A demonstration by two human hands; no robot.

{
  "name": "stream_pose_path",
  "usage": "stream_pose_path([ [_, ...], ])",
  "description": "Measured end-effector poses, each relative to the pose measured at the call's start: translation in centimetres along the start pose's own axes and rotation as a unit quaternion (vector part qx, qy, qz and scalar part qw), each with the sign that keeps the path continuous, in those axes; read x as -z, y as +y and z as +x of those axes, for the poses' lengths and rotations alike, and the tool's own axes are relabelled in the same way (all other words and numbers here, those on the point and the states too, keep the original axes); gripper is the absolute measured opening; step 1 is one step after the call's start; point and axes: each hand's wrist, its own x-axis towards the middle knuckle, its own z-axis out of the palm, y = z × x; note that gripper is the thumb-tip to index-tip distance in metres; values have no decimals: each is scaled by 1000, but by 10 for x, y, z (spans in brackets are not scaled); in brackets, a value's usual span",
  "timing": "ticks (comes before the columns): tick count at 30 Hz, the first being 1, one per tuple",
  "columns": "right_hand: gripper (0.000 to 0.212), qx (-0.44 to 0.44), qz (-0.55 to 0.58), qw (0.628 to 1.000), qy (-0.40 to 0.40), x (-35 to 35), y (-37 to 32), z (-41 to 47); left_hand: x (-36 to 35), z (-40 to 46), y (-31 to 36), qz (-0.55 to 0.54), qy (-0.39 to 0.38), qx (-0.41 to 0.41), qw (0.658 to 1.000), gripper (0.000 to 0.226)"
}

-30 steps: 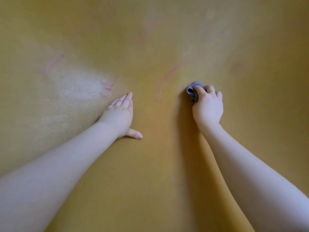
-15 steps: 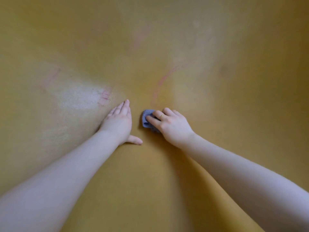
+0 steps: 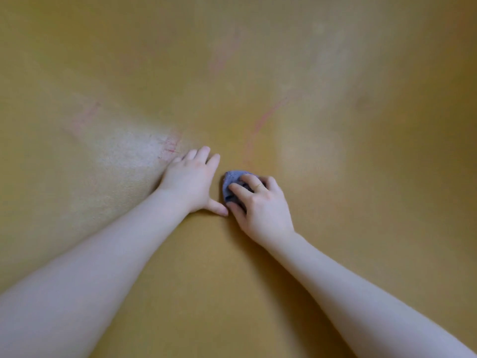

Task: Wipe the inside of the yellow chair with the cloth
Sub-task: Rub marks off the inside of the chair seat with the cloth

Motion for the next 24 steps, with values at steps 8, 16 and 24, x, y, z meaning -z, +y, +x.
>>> stream_pose_path([
  [8,35,75,-91,991,57,-4,28,50,-4,23,-6,19,-8,-26,999,136],
  [16,31,-64,-48,996,39,-2,10,69,-5,20,-6,-7,-18,-24,1000,137],
  [24,35,78,-51,996,5,-2,16,6,-8,20,-7,-26,-16,-31,999,136],
])
